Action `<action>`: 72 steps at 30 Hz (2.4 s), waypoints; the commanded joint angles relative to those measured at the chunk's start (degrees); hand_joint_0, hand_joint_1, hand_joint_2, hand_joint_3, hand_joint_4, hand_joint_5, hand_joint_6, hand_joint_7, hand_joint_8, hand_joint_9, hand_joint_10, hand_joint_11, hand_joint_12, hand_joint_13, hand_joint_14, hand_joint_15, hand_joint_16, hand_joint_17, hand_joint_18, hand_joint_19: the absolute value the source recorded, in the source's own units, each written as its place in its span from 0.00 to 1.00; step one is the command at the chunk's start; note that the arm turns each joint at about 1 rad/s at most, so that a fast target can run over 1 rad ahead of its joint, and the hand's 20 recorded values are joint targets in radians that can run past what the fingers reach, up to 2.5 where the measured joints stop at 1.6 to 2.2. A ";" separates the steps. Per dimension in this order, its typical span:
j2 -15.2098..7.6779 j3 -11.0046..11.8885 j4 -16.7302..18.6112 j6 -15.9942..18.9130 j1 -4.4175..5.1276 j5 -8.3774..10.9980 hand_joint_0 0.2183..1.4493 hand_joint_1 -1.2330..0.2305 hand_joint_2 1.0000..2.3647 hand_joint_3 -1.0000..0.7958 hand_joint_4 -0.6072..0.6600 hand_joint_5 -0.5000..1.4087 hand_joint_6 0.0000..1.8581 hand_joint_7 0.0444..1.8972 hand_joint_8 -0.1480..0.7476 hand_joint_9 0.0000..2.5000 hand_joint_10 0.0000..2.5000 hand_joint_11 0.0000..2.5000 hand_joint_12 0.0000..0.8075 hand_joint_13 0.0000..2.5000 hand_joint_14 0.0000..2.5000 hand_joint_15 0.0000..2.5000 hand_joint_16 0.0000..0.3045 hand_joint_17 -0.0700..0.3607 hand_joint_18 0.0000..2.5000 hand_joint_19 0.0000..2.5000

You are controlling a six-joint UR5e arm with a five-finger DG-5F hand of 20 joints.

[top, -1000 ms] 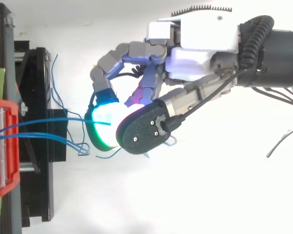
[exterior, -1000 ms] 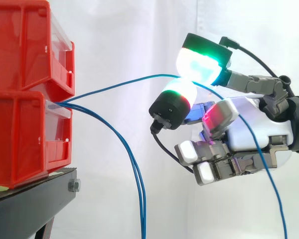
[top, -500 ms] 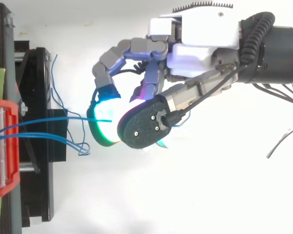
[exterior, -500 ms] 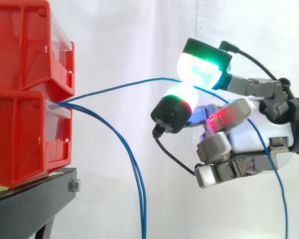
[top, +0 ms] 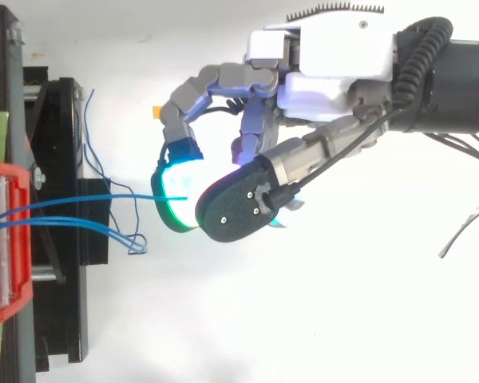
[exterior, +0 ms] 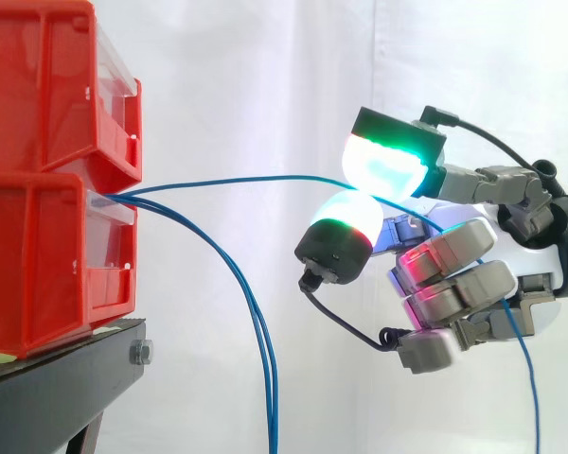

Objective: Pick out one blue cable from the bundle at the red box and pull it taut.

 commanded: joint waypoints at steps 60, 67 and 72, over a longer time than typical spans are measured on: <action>2.72 0.00 -6.98 -11.71 -0.97 -8.30 0.34 0.37 0.02 0.44 0.51 0.19 0.50 0.58 0.50 0.62 0.01 0.52 0.39 0.50 0.52 0.58 0.14 0.38 0.50 0.57; 3.25 0.00 -9.44 -12.50 -1.58 -11.20 0.34 0.37 0.02 0.45 0.51 0.19 0.50 0.58 0.50 0.62 0.01 0.52 0.39 0.50 0.51 0.58 0.14 0.38 0.50 0.57; 4.74 -1.05 -10.58 -14.08 -1.50 -11.12 0.34 0.37 0.02 0.44 0.51 0.19 0.50 0.57 0.50 0.62 0.01 0.52 0.38 0.50 0.50 0.59 0.14 0.38 0.50 0.57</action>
